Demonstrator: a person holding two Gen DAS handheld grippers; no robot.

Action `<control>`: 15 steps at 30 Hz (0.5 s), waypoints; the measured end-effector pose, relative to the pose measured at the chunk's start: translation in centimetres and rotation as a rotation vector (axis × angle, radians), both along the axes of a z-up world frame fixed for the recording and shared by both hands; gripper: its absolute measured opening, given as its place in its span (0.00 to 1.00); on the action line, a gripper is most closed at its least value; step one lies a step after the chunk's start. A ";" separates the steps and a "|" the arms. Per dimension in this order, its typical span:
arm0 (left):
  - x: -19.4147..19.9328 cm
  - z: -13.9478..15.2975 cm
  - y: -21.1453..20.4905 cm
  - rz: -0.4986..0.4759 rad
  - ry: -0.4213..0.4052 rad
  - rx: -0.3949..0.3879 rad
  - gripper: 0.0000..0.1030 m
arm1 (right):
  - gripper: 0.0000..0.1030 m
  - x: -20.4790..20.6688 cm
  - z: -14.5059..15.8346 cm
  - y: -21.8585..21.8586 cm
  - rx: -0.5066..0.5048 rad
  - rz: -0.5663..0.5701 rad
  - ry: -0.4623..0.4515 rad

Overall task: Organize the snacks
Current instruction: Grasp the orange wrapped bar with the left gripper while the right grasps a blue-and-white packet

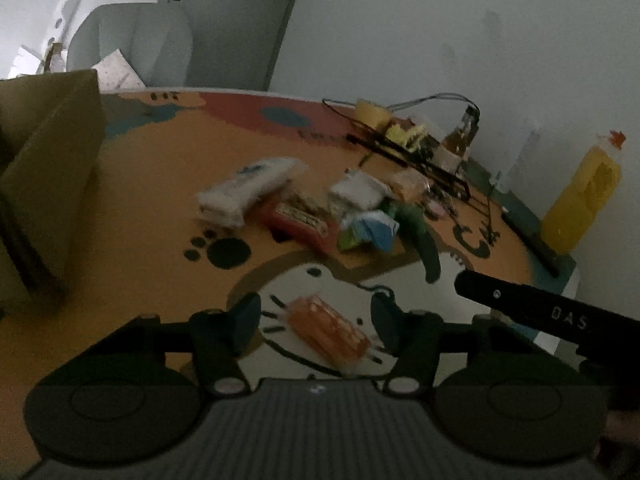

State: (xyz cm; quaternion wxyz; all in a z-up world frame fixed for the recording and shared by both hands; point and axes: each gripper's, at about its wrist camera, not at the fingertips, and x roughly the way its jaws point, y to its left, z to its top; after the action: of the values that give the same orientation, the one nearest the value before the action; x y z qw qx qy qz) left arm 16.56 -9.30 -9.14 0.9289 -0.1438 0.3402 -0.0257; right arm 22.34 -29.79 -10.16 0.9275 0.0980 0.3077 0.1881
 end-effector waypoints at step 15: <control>1.9 -2.1 -2.4 -0.040 0.060 0.043 0.46 | 0.59 1.1 -2.2 -0.3 0.026 0.007 0.048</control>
State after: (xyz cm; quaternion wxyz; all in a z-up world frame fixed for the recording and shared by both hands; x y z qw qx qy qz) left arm 18.51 -11.73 -11.24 0.9205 -0.1176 0.3711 -0.0329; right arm 23.43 -30.12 -12.33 0.9179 0.1133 0.3277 0.1928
